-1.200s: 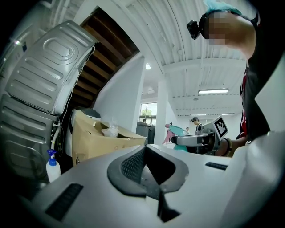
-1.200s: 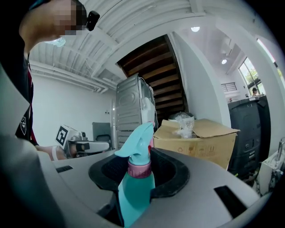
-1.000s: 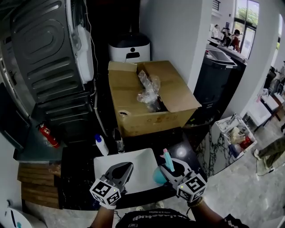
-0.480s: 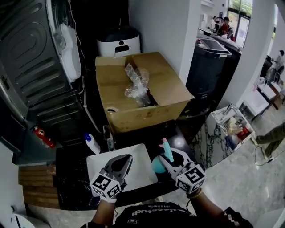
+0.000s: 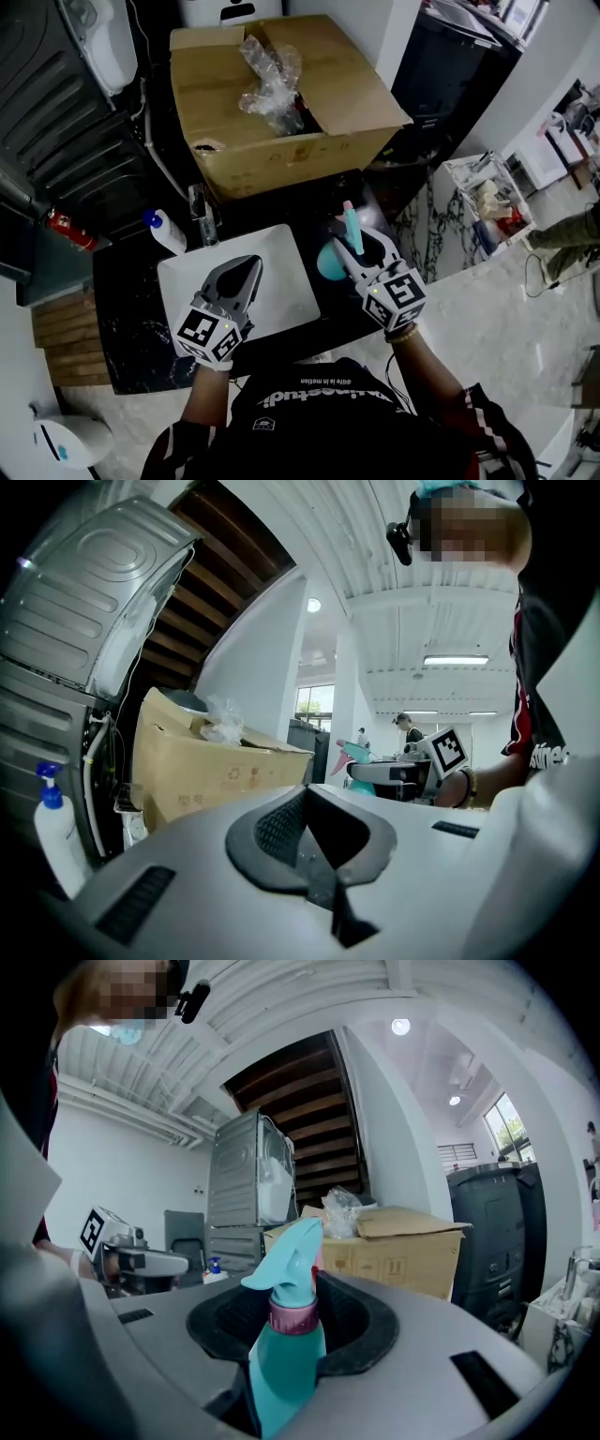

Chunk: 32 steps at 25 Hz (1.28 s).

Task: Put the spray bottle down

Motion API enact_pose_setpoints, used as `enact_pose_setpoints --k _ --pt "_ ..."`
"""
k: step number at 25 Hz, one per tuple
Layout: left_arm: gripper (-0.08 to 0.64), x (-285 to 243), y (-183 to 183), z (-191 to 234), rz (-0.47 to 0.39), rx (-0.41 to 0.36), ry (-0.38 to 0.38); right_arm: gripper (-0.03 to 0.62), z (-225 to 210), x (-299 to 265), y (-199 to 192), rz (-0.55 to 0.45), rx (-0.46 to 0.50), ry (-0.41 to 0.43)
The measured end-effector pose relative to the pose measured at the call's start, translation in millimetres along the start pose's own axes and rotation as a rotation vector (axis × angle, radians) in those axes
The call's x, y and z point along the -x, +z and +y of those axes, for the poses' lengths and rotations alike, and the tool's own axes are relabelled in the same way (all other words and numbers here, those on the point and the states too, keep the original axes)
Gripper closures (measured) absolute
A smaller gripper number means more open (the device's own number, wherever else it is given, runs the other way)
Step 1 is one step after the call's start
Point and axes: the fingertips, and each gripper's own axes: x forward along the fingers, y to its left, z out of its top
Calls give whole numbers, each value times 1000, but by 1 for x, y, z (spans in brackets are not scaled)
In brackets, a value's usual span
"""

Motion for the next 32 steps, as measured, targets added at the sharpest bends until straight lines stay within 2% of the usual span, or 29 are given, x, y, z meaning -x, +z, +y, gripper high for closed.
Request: enact_pose_setpoints --k 2,6,10,17,27,31,32 --pt "546 1 -7 3 4 13 9 425 -11 -8 -14 9 5 -14" --pt "546 -1 -20 9 8 -9 8 425 -30 -24 -36 2 16 -38" --pt "546 -1 -39 16 27 14 46 425 -39 -36 -55 -14 16 -47" --pt "546 -1 -52 19 43 29 59 425 -48 -58 -96 31 24 -47" --pt "545 6 -55 23 49 33 80 423 -43 -61 -108 48 63 -23" --pt "545 7 -51 19 46 26 78 416 -43 -62 -110 77 44 -8" --pt "546 7 -50 19 44 28 82 394 -43 -62 -112 86 35 -4"
